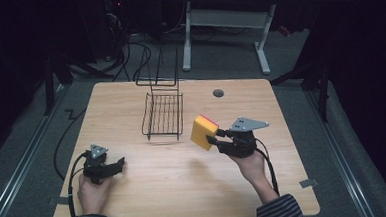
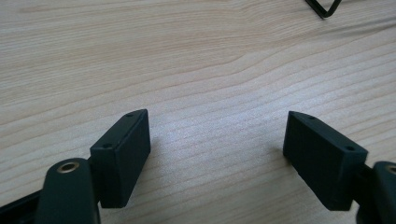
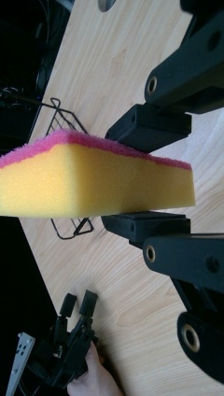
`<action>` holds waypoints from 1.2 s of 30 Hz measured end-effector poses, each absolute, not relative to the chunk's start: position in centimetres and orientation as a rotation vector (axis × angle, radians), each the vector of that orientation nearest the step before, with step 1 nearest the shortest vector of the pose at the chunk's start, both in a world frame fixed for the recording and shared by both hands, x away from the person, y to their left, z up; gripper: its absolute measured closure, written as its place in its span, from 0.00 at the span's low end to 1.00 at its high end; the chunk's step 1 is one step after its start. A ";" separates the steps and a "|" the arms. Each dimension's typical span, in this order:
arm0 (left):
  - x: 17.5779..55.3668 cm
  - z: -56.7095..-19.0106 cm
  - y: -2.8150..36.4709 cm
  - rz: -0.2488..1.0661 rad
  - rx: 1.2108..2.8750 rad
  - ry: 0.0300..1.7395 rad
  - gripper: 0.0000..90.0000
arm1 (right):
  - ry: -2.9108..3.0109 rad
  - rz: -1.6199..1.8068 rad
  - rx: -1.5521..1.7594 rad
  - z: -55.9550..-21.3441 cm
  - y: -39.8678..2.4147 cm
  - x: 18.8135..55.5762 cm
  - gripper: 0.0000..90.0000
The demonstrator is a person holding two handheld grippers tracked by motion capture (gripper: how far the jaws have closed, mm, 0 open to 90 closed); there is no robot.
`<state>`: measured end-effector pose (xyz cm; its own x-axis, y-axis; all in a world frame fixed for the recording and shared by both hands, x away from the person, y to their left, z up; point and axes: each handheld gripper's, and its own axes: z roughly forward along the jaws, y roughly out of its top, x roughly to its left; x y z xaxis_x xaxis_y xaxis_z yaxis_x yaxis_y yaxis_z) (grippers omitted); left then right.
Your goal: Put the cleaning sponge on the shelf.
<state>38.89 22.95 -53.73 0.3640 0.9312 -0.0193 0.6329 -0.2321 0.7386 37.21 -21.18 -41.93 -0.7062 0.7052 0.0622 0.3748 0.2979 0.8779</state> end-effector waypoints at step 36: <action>38.9 -53.7 23.0 0.566 1.964 1.350 0.26 | 2.280 1.306 0.898 -41.3 -13.0 45.2 0.68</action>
